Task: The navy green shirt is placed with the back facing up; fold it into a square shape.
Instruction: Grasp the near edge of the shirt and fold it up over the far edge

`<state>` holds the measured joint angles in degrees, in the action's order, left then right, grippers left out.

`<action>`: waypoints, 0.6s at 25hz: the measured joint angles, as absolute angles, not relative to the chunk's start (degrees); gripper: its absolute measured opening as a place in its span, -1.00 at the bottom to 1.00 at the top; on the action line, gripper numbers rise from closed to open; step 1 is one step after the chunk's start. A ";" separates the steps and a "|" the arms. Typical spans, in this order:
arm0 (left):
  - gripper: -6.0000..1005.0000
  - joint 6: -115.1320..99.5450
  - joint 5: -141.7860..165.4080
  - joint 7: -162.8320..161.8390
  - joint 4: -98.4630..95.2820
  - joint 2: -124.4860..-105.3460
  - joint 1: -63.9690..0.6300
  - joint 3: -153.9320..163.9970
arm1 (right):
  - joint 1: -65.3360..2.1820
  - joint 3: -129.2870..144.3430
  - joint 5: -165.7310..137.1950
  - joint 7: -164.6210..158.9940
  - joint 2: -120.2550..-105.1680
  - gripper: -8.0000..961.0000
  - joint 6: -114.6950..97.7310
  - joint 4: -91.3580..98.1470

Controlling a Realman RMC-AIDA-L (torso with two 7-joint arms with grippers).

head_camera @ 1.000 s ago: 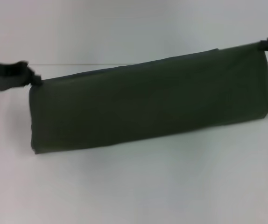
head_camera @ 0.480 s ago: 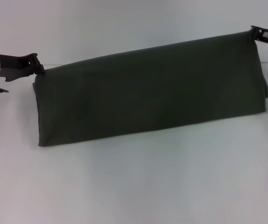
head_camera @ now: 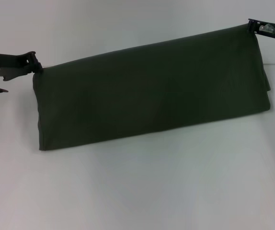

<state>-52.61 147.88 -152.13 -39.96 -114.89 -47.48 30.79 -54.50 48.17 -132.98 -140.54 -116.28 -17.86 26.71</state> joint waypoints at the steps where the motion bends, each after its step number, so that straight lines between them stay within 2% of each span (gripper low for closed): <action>1: -0.99 -52.41 147.88 -152.13 -39.93 -114.93 -47.48 30.81 | -54.52 48.17 -132.98 -140.53 -116.25 -0.94 -17.73 26.70; 15: -0.83 -49.24 147.90 -151.69 -39.81 -115.74 -48.28 31.03 | -54.93 49.03 -132.98 -140.53 -116.10 -0.86 -17.11 26.54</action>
<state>-49.24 147.90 -151.69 -39.81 -115.74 -48.28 31.03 -54.93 49.03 -132.98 -140.54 -116.10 -17.11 26.54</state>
